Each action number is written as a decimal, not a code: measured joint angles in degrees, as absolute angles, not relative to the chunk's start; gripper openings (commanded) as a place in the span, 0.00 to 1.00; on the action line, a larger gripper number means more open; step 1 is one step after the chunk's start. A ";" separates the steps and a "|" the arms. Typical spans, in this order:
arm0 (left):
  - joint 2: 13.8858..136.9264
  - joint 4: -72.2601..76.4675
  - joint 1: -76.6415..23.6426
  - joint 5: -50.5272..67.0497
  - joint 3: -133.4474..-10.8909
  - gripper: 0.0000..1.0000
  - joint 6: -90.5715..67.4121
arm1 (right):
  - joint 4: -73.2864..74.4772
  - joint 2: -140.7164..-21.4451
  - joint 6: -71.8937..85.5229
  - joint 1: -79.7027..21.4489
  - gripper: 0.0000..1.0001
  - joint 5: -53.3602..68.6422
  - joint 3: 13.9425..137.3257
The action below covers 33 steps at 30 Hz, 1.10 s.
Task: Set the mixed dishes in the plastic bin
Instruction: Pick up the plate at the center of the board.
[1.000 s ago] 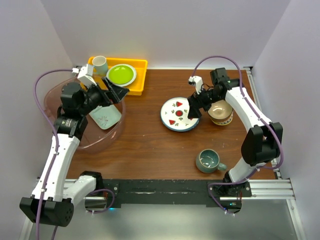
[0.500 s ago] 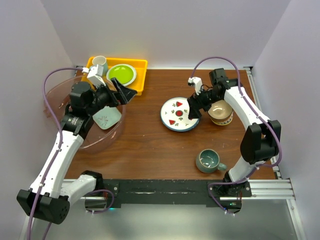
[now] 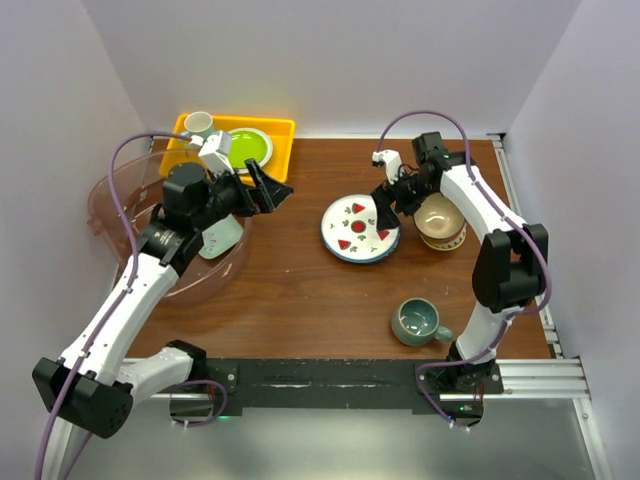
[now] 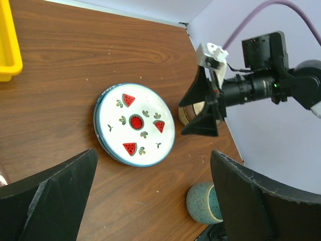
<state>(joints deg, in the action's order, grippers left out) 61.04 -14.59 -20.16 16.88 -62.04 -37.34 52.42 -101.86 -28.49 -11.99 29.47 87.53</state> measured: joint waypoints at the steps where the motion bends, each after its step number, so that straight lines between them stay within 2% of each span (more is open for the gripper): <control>1: 61.21 -14.55 -20.64 16.58 -62.04 1.00 -37.41 | 52.14 -102.98 -28.23 -11.99 0.89 28.77 88.40; 6: 61.80 -14.41 -22.44 15.33 -62.04 1.00 -37.50 | 50.19 -108.33 -26.68 -11.99 0.82 25.28 92.44; 13: 62.24 -14.24 -23.42 14.20 -61.98 1.00 -37.93 | 47.88 -115.77 -24.45 -11.99 0.63 21.76 97.97; 20: 62.76 -14.13 -23.70 13.63 -61.25 1.00 -37.95 | 47.09 -120.14 -22.96 -11.99 0.39 20.16 99.33; 28: 63.90 -14.11 -23.73 13.63 -60.64 1.00 -37.95 | 46.22 -120.64 -22.55 -11.66 0.01 18.48 99.96; 33: 63.96 -13.82 -23.70 13.63 -60.03 1.00 -38.06 | 45.76 -120.62 -22.33 -11.62 0.00 18.41 100.18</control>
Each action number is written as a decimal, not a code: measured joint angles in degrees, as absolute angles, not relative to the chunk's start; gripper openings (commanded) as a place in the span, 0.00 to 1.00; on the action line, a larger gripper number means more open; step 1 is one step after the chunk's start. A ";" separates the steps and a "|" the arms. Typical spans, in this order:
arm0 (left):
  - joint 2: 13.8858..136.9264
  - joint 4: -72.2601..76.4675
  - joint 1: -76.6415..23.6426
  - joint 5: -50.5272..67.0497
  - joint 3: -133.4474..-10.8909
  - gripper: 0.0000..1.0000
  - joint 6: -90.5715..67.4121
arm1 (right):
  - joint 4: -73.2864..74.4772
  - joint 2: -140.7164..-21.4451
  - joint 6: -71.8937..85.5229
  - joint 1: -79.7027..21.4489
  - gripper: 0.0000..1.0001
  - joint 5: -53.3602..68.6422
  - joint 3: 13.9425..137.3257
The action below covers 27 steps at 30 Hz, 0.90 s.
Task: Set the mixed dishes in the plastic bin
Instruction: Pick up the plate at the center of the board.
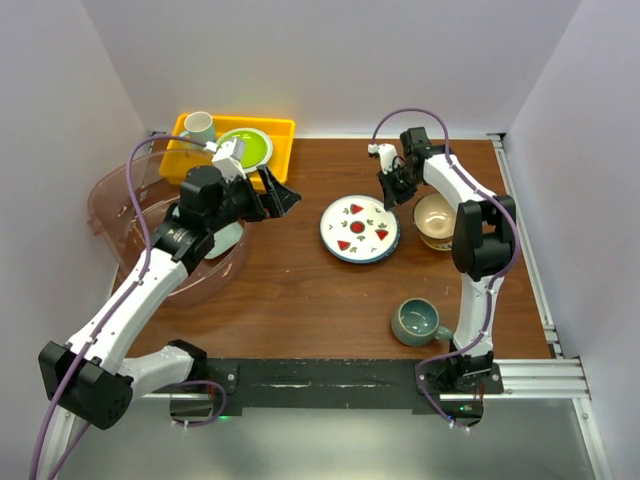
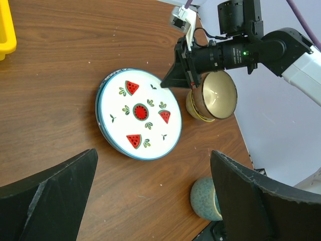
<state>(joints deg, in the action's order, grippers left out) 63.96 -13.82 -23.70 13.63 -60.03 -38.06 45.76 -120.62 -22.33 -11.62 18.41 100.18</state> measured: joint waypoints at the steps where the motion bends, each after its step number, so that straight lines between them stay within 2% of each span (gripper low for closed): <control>1: 63.99 -13.76 -23.73 13.63 -59.96 1.00 -38.17 | 45.74 -120.62 -22.33 -11.62 0.00 18.44 100.22; 9: 64.36 -12.78 -23.73 13.65 -58.89 1.00 -38.44 | 45.36 -118.48 -22.85 -11.22 0.00 18.90 100.31; 17: 65.30 -12.36 -23.70 13.67 -58.00 1.00 -38.50 | 44.45 -111.20 -23.92 -11.18 0.00 21.04 99.57; 27: 66.17 -11.33 -23.70 13.69 -56.93 1.00 -38.61 | 42.22 -106.17 -24.75 -11.16 0.00 23.51 95.09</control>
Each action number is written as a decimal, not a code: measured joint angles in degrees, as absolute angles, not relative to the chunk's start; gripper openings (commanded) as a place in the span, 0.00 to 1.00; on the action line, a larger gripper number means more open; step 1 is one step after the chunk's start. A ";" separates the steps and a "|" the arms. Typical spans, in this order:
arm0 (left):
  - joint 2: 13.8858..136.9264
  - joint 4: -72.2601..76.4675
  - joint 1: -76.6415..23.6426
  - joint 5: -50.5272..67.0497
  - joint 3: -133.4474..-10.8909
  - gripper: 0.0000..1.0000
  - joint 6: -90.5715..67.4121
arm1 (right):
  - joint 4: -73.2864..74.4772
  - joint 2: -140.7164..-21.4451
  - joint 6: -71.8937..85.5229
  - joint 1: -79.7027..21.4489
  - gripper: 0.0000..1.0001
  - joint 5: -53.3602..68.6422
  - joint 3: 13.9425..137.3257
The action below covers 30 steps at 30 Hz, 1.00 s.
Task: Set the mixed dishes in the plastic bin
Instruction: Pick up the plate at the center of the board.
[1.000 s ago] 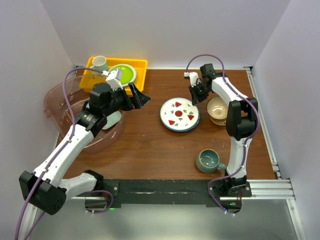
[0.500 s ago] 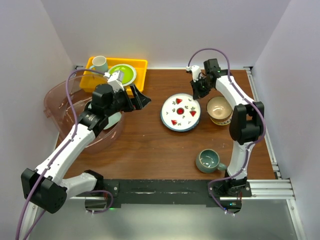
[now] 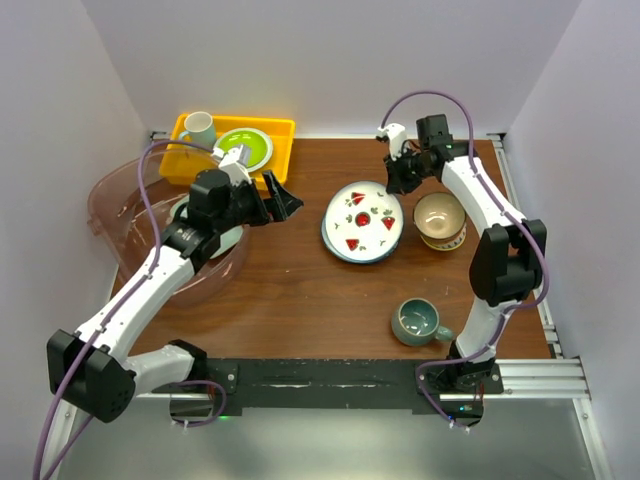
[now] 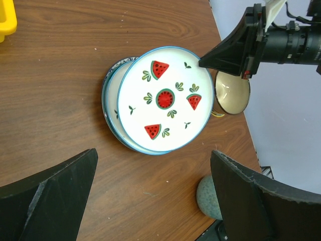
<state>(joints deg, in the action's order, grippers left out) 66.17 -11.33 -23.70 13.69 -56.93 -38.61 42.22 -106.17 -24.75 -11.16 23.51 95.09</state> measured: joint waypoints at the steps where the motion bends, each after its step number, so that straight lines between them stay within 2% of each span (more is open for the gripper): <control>1: 66.22 -11.25 -23.70 13.69 -56.75 1.00 -38.61 | 42.15 -105.89 -24.75 -11.18 0.00 23.68 94.98; 30: 66.85 -9.80 -23.73 14.81 -55.33 1.00 -39.00 | 41.12 -102.04 -25.15 -11.18 0.00 26.39 93.25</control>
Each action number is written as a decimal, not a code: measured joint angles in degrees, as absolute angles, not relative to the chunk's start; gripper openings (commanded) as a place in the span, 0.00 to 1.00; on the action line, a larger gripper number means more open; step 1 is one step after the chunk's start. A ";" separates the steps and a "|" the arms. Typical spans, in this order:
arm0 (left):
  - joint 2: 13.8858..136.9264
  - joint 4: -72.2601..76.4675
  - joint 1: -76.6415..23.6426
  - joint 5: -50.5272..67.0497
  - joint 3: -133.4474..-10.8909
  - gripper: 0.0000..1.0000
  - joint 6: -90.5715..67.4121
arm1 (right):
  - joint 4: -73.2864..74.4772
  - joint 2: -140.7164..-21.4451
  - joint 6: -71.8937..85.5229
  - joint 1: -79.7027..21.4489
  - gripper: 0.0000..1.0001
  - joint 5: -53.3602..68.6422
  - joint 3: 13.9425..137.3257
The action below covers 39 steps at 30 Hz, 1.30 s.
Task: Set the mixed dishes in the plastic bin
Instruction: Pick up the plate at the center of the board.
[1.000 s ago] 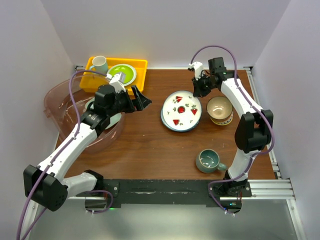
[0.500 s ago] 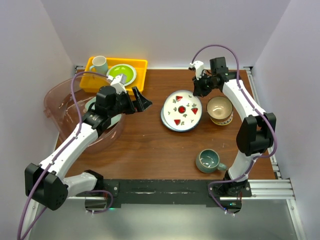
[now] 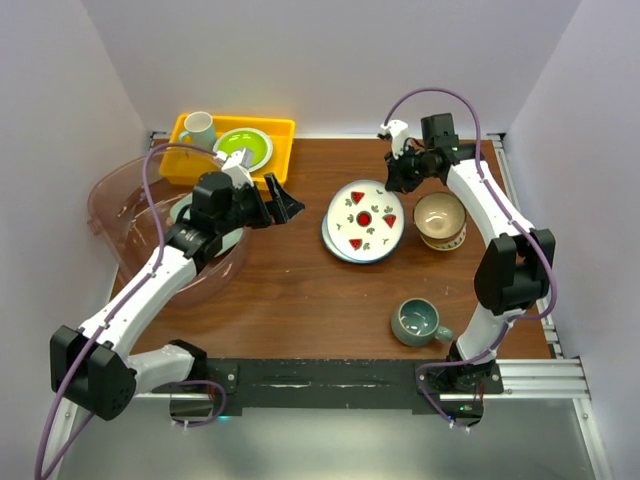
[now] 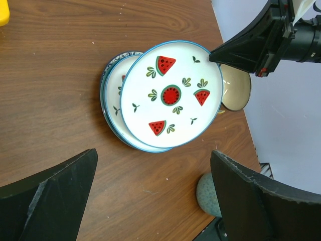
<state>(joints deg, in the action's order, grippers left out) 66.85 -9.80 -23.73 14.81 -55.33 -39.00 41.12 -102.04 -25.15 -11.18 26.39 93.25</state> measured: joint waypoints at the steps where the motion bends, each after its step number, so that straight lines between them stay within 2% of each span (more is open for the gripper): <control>1: 66.89 -9.63 -23.73 14.81 -55.20 1.00 -39.00 | 41.15 -101.97 -25.15 -11.18 0.00 26.44 93.25; 20: 71.00 -6.04 -23.86 17.50 -53.65 1.00 -38.98 | 41.12 -101.95 -25.17 -11.18 0.00 26.52 93.25; 26: 78.67 -3.42 -24.93 19.09 -55.48 1.00 -38.11 | 41.10 -101.95 -25.69 -11.18 0.00 26.81 93.25; 28: 84.88 -1.52 -25.45 20.40 -58.39 1.00 -36.34 | 41.08 -101.95 -26.30 -11.18 0.00 27.73 93.25; 39: 94.96 4.62 -25.58 26.37 -61.41 1.00 -31.05 | 40.49 -101.93 -28.51 -11.18 0.00 30.24 93.25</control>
